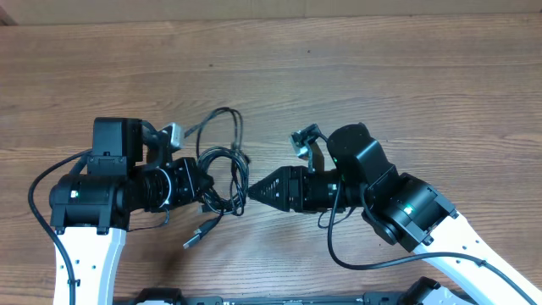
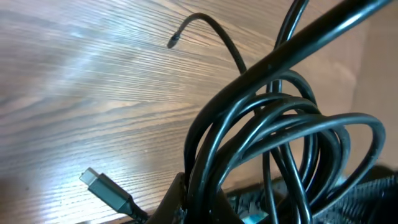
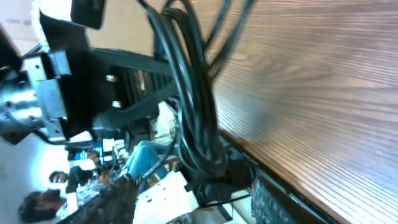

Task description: Untangle cables

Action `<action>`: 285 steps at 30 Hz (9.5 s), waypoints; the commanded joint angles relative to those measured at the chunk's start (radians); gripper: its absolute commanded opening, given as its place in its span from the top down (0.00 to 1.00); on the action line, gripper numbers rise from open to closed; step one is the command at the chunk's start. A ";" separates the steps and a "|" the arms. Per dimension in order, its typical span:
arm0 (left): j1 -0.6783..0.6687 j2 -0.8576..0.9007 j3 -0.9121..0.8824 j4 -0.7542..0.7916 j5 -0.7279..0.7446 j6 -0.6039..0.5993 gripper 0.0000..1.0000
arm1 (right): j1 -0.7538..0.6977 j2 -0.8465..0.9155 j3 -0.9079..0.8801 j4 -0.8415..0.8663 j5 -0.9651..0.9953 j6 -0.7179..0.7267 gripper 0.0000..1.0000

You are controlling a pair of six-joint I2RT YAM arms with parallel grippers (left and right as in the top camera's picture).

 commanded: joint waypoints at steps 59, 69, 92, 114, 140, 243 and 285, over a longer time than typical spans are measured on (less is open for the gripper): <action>0.004 0.000 -0.002 -0.076 -0.329 -0.303 0.96 | 0.018 0.063 0.019 0.345 -0.307 -0.156 0.96; 0.004 0.044 -0.002 -0.056 -0.387 -0.327 0.96 | 0.018 0.064 0.019 0.335 -0.214 -0.239 0.82; 0.004 0.071 -0.002 0.053 -0.063 0.192 0.96 | 0.018 0.093 0.019 0.004 0.251 -0.174 0.34; 0.004 0.071 -0.002 0.079 -0.066 0.086 0.96 | 0.072 0.103 0.019 0.116 0.127 -0.126 0.48; -0.093 0.074 -0.002 0.038 -0.677 -0.584 0.89 | 0.159 0.194 0.019 -0.087 0.223 -0.078 0.96; 0.659 0.758 -0.224 0.166 -0.767 -0.938 0.96 | 0.176 0.194 0.018 -0.187 0.384 -0.077 0.06; 0.377 0.513 0.043 0.328 -0.389 0.064 0.22 | 0.175 0.194 0.018 -0.146 0.426 -0.077 0.00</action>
